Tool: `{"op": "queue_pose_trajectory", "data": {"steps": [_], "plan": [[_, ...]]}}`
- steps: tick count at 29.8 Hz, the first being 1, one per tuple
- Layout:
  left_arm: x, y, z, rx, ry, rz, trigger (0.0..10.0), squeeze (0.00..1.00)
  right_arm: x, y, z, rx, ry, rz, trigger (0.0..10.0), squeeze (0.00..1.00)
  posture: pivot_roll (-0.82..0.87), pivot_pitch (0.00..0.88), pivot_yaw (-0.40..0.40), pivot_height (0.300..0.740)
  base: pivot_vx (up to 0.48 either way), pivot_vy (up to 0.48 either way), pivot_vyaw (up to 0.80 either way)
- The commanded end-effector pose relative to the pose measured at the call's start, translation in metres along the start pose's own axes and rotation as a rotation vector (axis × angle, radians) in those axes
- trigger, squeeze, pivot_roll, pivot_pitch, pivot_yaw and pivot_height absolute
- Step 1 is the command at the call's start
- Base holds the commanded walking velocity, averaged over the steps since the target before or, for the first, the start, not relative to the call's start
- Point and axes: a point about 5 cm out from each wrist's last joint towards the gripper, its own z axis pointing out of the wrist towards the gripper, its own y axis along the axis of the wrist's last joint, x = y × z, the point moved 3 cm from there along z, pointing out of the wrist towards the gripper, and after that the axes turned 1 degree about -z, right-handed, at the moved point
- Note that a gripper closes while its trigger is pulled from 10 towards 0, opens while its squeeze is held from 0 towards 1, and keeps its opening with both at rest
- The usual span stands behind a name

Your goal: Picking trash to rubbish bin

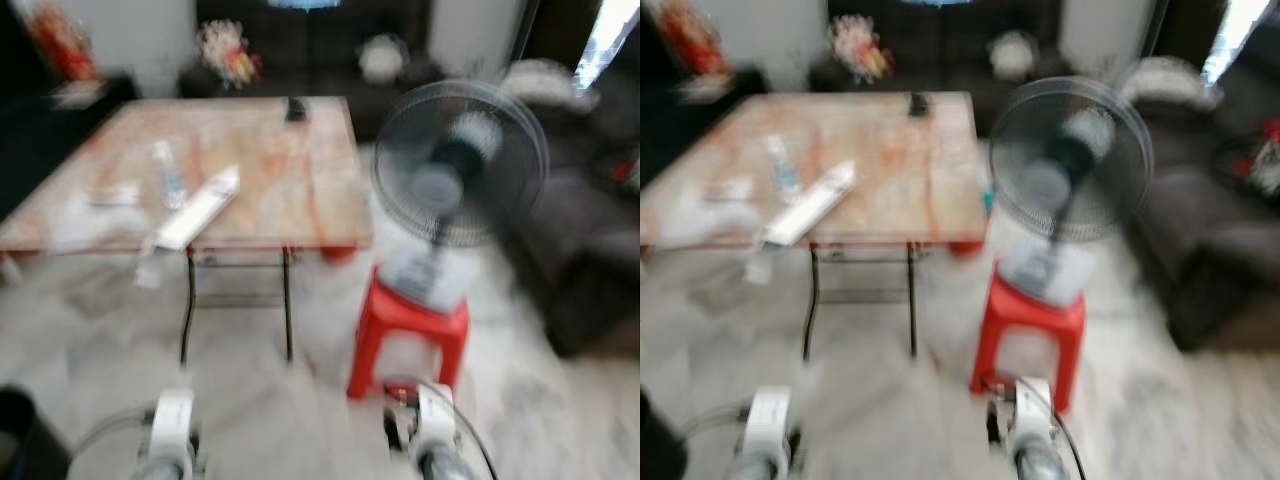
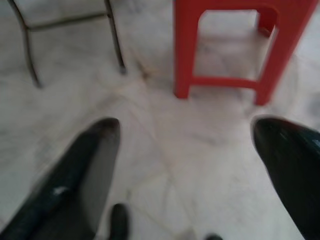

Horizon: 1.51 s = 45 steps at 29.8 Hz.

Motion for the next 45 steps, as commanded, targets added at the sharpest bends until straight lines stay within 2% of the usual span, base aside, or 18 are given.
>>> {"op": "queue_pose_trajectory", "data": {"steps": [1, 10, 20, 23, 27, 33, 45], "plan": [[0.002, 0.005, 0.001, -0.012, 0.008, 0.003, 10.0, 0.00, 0.006, 0.001, 0.001, 0.000, 0.014, -0.004, 10.0, 0.00, 0.00, 0.000, 0.009, 0.740, 0.000, 0.000, 0.80], [0.001, 0.011, 0.002, -0.039, 0.000, 0.014, 10.0, 0.00, 0.007, 0.004, 0.001, -0.006, 0.021, -0.012, 10.0, 0.00, 0.00, 0.000, 0.007, 0.740, 0.000, 0.000, 0.74], [0.003, 0.033, 0.004, -0.143, -0.005, 0.023, 10.0, 0.00, 0.013, 0.022, 0.005, -0.059, 0.045, 0.011, 10.0, 0.00, 0.00, 0.000, 0.008, 0.740, 0.000, 0.000, 0.00], [0.005, 0.041, 0.005, -0.171, 0.001, -0.012, 10.0, 0.00, 0.014, 0.025, 0.006, -0.066, 0.048, 0.011, 10.0, 0.00, 0.00, 0.000, 0.006, 0.740, 0.000, 0.000, 0.00], [0.005, 0.043, 0.005, -0.175, 0.000, -0.013, 10.0, 0.00, 0.015, 0.026, 0.006, -0.069, 0.049, 0.017, 10.0, 0.00, 0.00, 0.000, 0.009, 0.740, 0.000, 0.000, 0.00], [0.003, 0.045, 0.006, -0.175, -0.007, -0.008, 10.0, 0.00, 0.015, 0.027, 0.006, -0.075, 0.043, 0.037, 10.0, 0.00, 0.00, 0.000, 0.013, 0.740, 0.000, 0.274, -0.48], [0.006, 0.041, 0.005, -0.166, -0.004, -0.007, 10.0, 0.00, 0.015, 0.028, 0.006, -0.082, 0.045, 0.053, 10.0, 0.00, 0.00, 0.000, 0.017, 0.740, 0.000, 0.322, 0.00]]}}
